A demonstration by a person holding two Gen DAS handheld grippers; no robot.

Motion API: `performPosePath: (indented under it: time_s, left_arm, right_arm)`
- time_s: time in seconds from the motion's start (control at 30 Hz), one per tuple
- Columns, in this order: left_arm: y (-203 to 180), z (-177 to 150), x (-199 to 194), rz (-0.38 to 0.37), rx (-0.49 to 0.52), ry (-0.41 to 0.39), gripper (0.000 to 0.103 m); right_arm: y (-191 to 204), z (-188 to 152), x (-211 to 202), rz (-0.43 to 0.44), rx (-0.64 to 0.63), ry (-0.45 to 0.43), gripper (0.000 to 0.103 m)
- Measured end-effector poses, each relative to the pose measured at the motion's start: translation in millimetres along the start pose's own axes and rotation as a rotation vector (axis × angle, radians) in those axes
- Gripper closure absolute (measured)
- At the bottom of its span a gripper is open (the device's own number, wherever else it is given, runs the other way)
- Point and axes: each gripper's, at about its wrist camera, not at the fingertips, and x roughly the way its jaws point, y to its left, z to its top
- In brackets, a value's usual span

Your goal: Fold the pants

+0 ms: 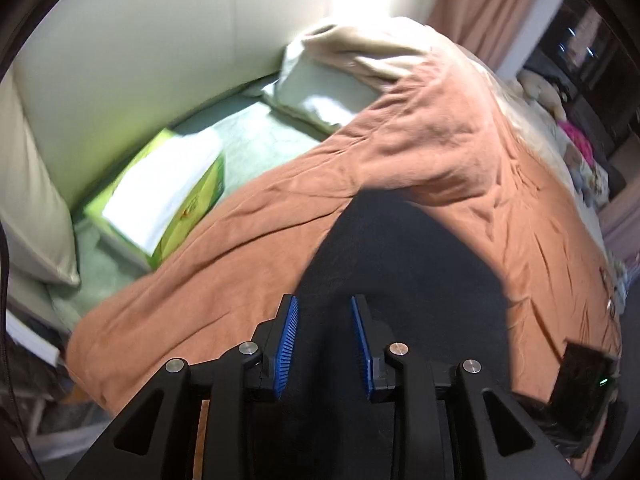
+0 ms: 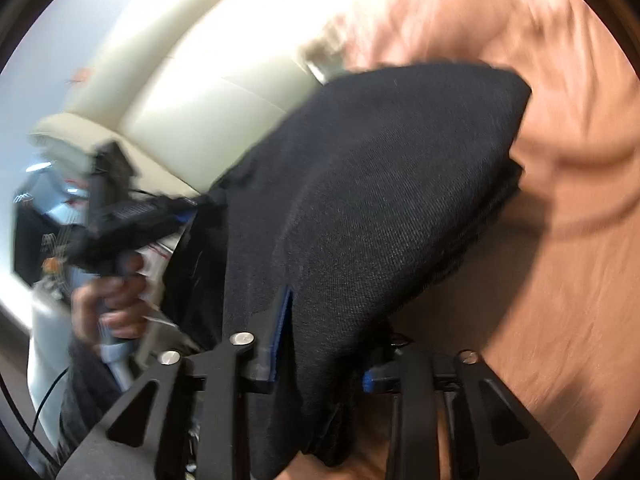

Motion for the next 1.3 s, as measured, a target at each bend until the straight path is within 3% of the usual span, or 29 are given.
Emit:
performPosePath:
  time_s: [0.1,0.17,0.4,0.63,0.97,1.23,1.3]
  left_arm:
    - [10.6,-8.5,-2.2,0.018,-0.023,-0.015,0.074]
    - [15.2,-17.3,-3.4,0.028,-0.031,-0.012,0.074]
    - [19.4,-41.4,-4.5,0.015,-0.065,-0.010,0.074]
    - [4.3,-60.0,0.9,0.001,-0.046,-0.025,0.074]
    - [-21.5,-87.6,27.9,-0.051,-0.033,-0.006,0.074]
    - [-42.1,-114.7,23.3,-0.064,-0.012,0.015,0.074]
    - [-47.4,-123.2,20.8,-0.098,-0.022,0.031,0.074]
  right_arm:
    - [-1.0,-12.5,-12.7,0.011,-0.034,-0.011,0.059]
    - [2.4,-19.5,-31.2,-0.026,-0.066,-0.035,0.059]
    - [29.1,-19.3,-72.6,-0.014,-0.174,-0.111,0.059]
    - [48.5,-9.0,-59.4,-0.020,-0.277,-0.077,0.059]
    - [25.5,-4.5,-14.1,-0.023,-0.288,0.009,0.064]
    - [24.6,-20.1,-18.4,-0.068,-0.320,0.071,0.065]
    - [26.5,-20.8,-23.9,-0.079,-0.316,0.083,0.070]
